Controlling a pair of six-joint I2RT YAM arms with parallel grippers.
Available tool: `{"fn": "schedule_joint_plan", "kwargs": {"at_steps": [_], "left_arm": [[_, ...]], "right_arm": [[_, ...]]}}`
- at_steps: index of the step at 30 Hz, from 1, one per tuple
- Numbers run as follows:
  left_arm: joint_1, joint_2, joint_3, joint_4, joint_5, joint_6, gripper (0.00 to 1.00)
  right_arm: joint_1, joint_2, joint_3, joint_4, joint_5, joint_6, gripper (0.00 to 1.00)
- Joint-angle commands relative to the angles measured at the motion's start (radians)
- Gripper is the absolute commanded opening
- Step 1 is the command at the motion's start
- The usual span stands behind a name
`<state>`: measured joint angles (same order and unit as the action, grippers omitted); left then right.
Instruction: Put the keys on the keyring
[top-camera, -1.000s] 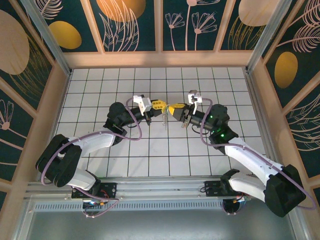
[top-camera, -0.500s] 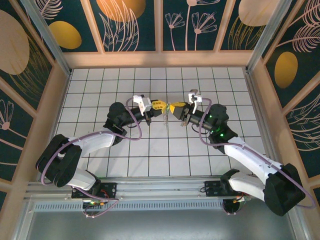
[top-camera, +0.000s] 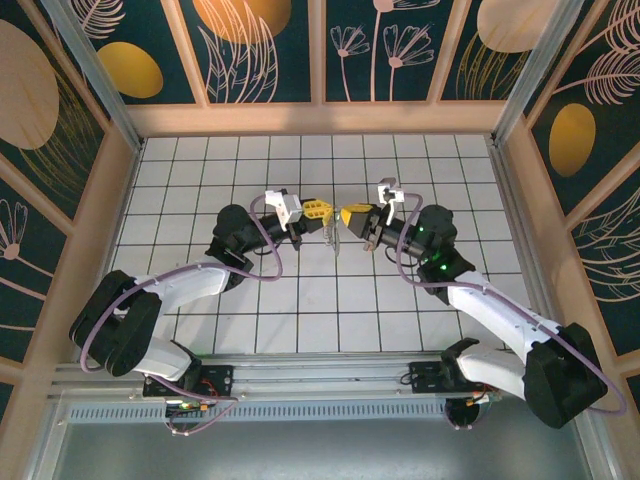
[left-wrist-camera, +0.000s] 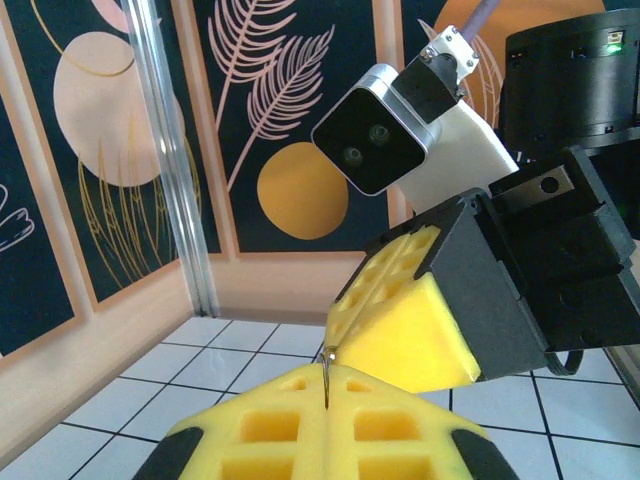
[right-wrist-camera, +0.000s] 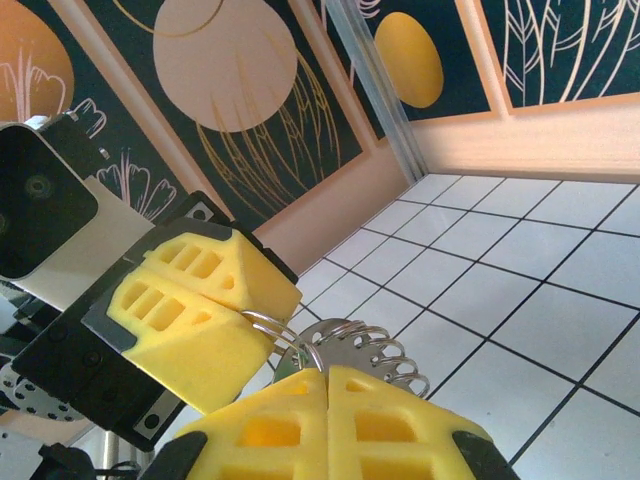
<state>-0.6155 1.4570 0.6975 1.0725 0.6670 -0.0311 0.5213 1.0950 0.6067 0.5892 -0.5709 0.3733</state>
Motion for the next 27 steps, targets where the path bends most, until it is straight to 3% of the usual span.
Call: {"fn": "schedule_joint_plan", "kwargs": {"at_steps": [1, 12, 27], "left_arm": [[-0.007, -0.032, 0.004, 0.055, 0.009, -0.012, 0.0], [-0.007, -0.024, 0.01, 0.054, 0.0, -0.019, 0.0], [-0.006, 0.018, 0.018, 0.186, 0.003, -0.141, 0.0]], "right_arm": [[-0.022, -0.01, -0.013, 0.031, -0.011, 0.013, 0.0], [-0.023, -0.058, -0.011, 0.01, -0.058, 0.001, 0.0], [-0.022, 0.041, -0.022, 0.084, -0.117, 0.039, 0.0]]}}
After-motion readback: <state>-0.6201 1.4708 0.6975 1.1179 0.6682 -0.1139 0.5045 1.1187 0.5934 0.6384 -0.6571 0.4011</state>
